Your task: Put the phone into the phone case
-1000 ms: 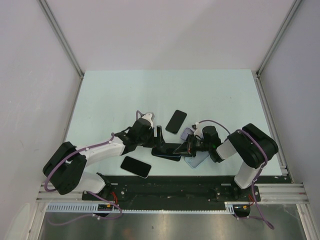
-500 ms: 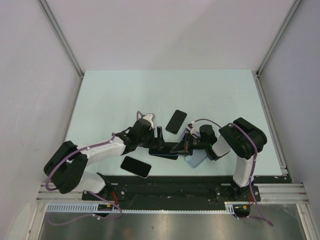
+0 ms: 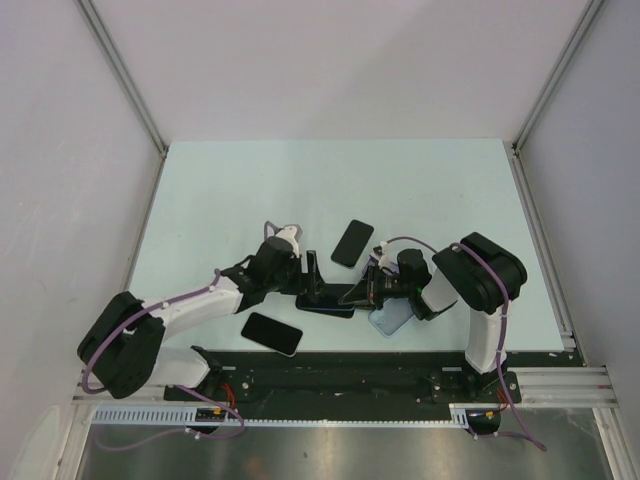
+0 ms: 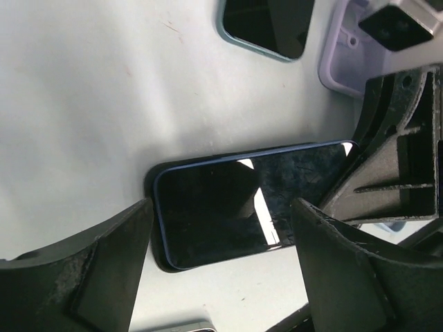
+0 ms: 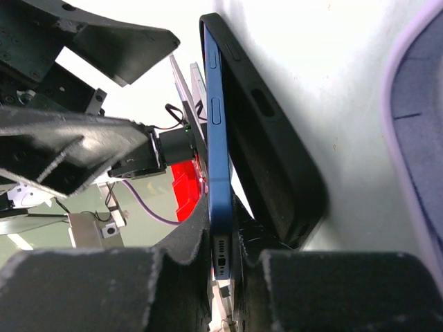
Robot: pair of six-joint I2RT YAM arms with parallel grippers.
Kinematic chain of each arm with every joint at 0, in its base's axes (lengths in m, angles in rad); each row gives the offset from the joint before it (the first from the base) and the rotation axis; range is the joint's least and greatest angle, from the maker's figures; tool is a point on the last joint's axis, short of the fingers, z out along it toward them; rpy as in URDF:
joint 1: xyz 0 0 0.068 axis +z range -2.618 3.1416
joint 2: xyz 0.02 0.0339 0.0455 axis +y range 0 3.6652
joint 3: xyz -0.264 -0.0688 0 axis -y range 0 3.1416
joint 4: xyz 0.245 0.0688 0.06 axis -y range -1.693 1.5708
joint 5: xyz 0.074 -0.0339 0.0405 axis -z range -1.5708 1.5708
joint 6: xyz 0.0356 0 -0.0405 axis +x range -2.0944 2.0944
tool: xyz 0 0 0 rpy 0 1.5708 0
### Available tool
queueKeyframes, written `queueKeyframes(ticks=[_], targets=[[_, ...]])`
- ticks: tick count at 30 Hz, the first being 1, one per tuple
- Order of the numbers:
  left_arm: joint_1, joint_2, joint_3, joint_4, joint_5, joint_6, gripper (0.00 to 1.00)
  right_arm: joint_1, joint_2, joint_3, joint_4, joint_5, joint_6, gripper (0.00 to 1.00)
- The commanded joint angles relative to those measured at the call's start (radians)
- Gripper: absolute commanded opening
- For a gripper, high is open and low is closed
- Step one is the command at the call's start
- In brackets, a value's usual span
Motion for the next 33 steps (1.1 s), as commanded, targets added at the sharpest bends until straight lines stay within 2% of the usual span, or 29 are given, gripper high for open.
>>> queueKeyframes(ticks=[1, 4, 8, 15, 25, 33], targets=[[0.077, -0.058, -0.039, 0.020, 0.038, 0.025, 0.84, 0.013, 0.030, 0.011, -0.038, 0.036, 0.015, 0.00], [0.124, -0.044, -0.061, 0.023, 0.093, 0.022, 0.82, 0.013, 0.042, 0.011, -0.024, 0.036, 0.018, 0.00], [0.133, -0.006, -0.062, 0.031, 0.147, 0.019, 0.80, 0.013, 0.062, 0.011, 0.011, 0.026, 0.038, 0.00], [0.130, 0.049, -0.104, 0.206, 0.294, -0.049, 0.74, 0.013, 0.082, 0.015, 0.039, 0.013, 0.056, 0.00], [0.070, 0.092, -0.110, 0.255, 0.282, -0.121, 0.74, 0.018, 0.122, 0.040, 0.039, 0.009, 0.053, 0.00], [0.070, 0.046, -0.098, 0.201, 0.222, -0.060, 0.76, 0.015, 0.137, 0.060, 0.030, -0.013, 0.042, 0.00]])
